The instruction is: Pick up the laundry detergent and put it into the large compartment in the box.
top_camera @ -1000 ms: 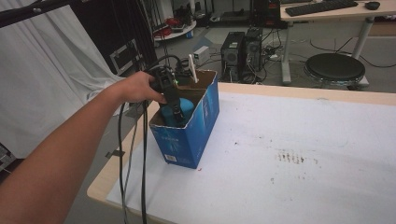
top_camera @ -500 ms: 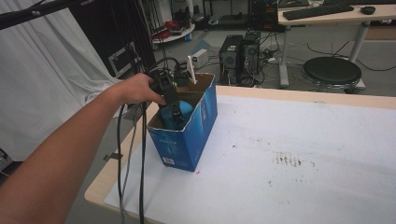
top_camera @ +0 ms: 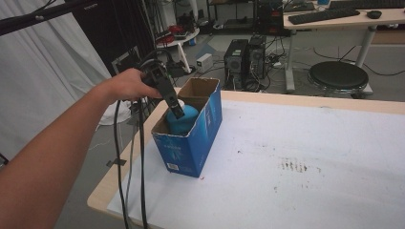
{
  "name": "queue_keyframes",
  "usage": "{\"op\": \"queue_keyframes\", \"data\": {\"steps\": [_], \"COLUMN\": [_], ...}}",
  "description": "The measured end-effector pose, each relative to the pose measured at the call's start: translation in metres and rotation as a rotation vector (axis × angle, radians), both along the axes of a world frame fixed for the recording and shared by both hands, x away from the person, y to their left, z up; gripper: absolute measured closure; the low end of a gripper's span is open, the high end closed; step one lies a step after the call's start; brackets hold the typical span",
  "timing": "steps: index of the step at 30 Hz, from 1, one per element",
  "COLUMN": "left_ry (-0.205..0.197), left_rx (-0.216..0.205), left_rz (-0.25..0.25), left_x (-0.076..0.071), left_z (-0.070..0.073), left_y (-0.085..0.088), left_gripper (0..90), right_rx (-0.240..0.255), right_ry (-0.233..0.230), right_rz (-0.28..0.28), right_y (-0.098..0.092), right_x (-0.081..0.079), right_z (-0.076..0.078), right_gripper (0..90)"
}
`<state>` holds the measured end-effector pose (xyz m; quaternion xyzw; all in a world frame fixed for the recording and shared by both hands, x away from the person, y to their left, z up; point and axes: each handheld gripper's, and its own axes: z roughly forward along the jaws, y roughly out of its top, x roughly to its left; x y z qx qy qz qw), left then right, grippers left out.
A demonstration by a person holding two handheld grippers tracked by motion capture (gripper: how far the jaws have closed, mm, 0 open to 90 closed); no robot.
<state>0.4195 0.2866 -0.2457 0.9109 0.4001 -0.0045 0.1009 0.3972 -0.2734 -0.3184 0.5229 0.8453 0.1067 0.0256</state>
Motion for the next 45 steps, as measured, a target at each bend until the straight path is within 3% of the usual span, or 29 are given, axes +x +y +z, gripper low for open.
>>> {"op": "queue_keyframes", "data": {"steps": [11, 13, 14, 17, 21, 28, 31, 33, 34, 35, 38, 40, 43, 45], "left_ry": [-0.034, -0.006, -0.014, -0.026, -0.048, -0.103, -0.127, -0.126, -0.104, -0.094, -0.084, -0.090, -0.092, -0.114], "left_rx": [-0.048, -0.065, -0.080, -0.092, -0.100, -0.053, -0.064, -0.031, -0.051, -0.049, -0.019, 0.008, 0.013, 0.028], "left_rz": [0.018, 0.061, 0.084, 0.093, 0.052, 0.006, -0.007, -0.042, -0.056, -0.071, -0.101, -0.120, -0.181, -0.214], "left_x": [-0.015, -0.016, -0.017, -0.021, -0.027, -0.032, -0.031, -0.030, -0.028, -0.027, -0.023, -0.021, -0.020, -0.019], "left_z": [0.044, 0.051, 0.055, 0.062, 0.070, 0.082, 0.086, 0.089, 0.089, 0.090, 0.088, 0.085, 0.080, 0.077], "left_y": [-0.004, -0.007, -0.009, -0.012, -0.022, -0.055, -0.069, -0.077, -0.082, -0.086, -0.102, -0.113, -0.133, -0.143], "left_gripper": [24.1, 24.1, 24.0, 24.0, 24.0, 24.0, 24.0, 24.0, 23.8, 18.2, 16.3, 9.6, 9.1, 2.0], "right_rx": [0.012, 0.017, 0.018, 0.021, 0.028, 0.030, 0.033, 0.036, 0.035, 0.037, 0.043, 0.044, 0.041, 0.049], "right_ry": [-0.011, -0.015, -0.014, -0.021, -0.027, -0.030, -0.030, -0.032, -0.034, -0.038, -0.041, -0.044, -0.042, -0.047], "right_rz": [-0.009, -0.010, -0.011, -0.006, -0.006, -0.010, -0.011, -0.012, -0.010, -0.014, -0.026, -0.030, -0.026, -0.029], "right_y": [-0.004, -0.005, -0.005, -0.005, -0.006, -0.006, -0.006, -0.006, -0.006, -0.007, -0.009, -0.011, -0.010, -0.010], "right_x": [-0.003, -0.004, -0.004, -0.005, -0.007, -0.009, -0.010, -0.011, -0.011, -0.012, -0.012, -0.013, -0.014, -0.015], "right_z": [0.004, 0.005, 0.005, 0.006, 0.008, 0.009, 0.010, 0.012, 0.012, 0.013, 0.015, 0.015, 0.015, 0.017], "right_gripper": [1.7, 1.7, 1.7, 1.7, 1.7, 1.7, 1.7, 1.7, 1.7, 1.7, 1.7, 1.7, 1.7, 1.7]}}
